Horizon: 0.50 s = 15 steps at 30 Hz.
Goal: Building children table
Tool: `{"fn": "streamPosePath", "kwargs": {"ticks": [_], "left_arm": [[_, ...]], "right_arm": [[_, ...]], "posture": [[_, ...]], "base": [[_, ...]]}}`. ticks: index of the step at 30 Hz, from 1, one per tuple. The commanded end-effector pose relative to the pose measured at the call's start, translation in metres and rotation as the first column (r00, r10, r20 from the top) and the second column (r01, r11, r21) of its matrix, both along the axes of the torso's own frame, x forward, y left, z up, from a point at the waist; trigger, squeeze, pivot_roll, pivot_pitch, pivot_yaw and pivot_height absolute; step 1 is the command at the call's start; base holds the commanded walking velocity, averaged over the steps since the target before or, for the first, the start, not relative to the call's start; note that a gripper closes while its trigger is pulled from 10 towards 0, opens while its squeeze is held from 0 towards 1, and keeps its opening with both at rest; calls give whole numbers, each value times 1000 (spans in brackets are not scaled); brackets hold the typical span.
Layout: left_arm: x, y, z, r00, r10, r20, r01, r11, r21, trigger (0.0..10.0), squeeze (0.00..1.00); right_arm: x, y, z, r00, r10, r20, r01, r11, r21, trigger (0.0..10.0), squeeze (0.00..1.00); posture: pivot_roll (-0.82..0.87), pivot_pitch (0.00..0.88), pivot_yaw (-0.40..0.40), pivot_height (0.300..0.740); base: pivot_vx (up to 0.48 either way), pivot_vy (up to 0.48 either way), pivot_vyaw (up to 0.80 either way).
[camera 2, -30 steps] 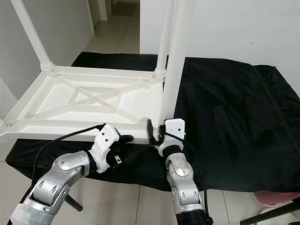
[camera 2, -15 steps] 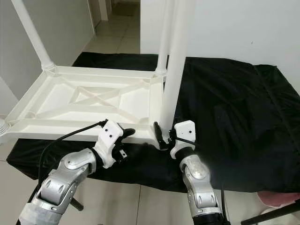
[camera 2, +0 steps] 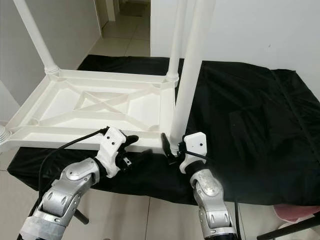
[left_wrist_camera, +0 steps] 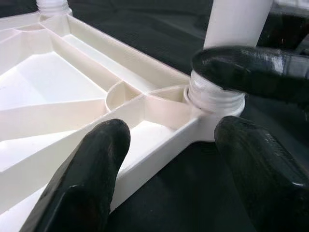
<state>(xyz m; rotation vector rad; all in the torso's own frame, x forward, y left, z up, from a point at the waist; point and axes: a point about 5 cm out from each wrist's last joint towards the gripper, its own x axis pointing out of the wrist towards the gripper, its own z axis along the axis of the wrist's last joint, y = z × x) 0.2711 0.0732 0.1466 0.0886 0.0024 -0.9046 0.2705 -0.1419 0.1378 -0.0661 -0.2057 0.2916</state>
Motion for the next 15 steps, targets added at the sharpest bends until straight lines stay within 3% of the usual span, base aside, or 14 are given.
{"fn": "streamPosePath", "kwargs": {"ticks": [1, 7, 14, 15], "left_arm": [[2, 6, -1, 993, 118, -8, -118, 993, -21, 10000, 0], [5, 14, -7, 978, 207, -26, -208, 978, -11, 10000, 0], [7, 17, -7, 969, 243, -39, -244, 970, -15, 10000, 0], [7, 17, -10, 967, 238, -87, -239, 971, -7, 10000, 0]], "right_arm": [[-1, 1, 1, 1000, 5, 11, -5, 1000, -4, 10000, 0], [-2, 1, -1, 1000, 12, 1, -12, 1000, -7, 10000, 0], [-2, 0, -1, 1000, -8, 2, 8, 1000, -3, 10000, 0], [-2, 1, -3, 1000, -8, -2, 8, 1000, -2, 10000, 0]], "posture": [[-69, 34, 12, 740], [-59, 28, 17, 740], [-52, 29, 30, 740], [-51, 28, 35, 740]], "base": [[0, 0, 0], [0, 0, 0], [0, 0, 0], [0, 0, 0]]}}
